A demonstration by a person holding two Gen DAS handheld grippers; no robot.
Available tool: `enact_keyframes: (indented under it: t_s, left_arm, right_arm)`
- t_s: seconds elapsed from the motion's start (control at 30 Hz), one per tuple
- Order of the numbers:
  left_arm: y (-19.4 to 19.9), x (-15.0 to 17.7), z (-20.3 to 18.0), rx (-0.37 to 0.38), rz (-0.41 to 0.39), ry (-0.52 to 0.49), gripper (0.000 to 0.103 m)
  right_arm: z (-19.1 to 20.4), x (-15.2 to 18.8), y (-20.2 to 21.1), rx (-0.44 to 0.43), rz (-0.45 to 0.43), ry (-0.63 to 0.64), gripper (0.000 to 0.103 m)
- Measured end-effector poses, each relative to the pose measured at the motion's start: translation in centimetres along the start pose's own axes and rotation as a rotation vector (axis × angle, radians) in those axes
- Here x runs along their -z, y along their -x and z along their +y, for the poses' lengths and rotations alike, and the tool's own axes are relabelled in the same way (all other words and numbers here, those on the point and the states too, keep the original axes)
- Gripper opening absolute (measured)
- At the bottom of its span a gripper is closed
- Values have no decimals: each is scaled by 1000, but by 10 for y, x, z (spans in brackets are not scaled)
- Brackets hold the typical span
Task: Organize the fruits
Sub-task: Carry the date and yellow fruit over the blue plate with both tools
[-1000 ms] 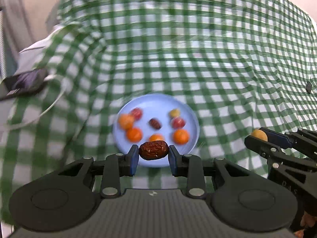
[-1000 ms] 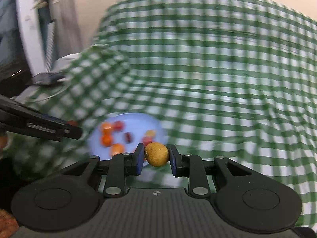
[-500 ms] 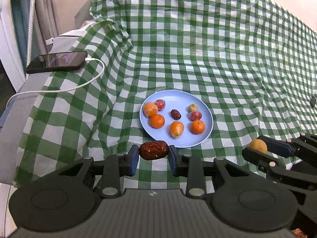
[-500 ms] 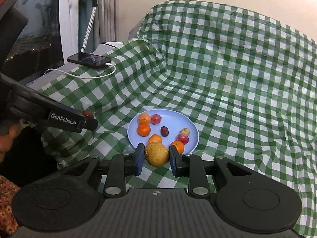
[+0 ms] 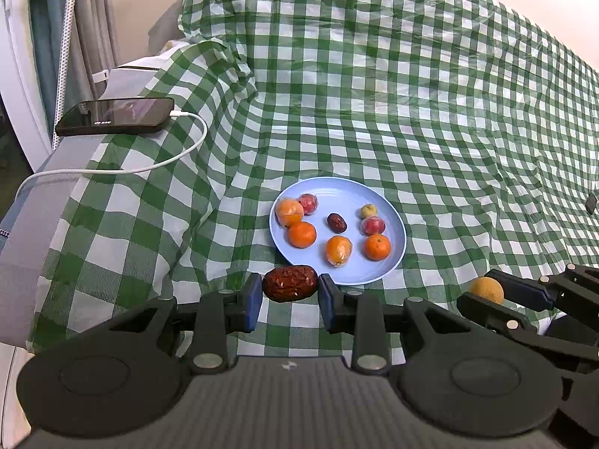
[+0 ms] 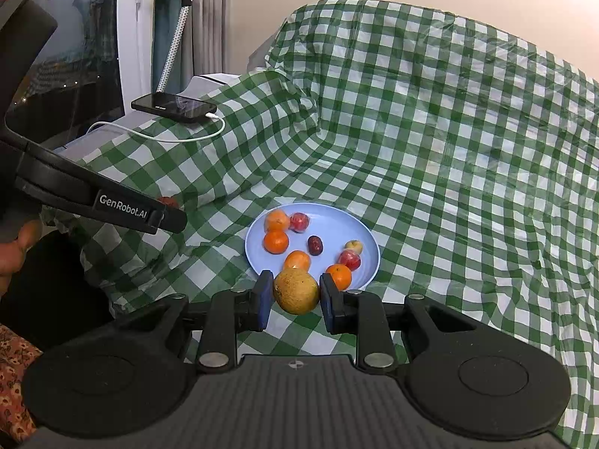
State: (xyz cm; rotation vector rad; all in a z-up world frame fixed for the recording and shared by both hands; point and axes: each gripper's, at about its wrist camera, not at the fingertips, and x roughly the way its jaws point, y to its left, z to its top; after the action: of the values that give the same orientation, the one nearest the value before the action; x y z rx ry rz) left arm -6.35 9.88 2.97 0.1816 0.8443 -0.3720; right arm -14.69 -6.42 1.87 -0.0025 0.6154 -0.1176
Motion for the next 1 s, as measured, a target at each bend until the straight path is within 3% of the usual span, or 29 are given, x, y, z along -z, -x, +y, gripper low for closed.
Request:
enact_keyframes:
  t_s: [0.73,1.0]
  left_arm:
    - [-17,-13,10,-7,1,21,35]
    - [-38,-28,4,14,24,0,35]
  right_arm:
    - [-3,-1,-16,0,40,-3,28]
    - [-10,-8,-40,19,50,-16,28]
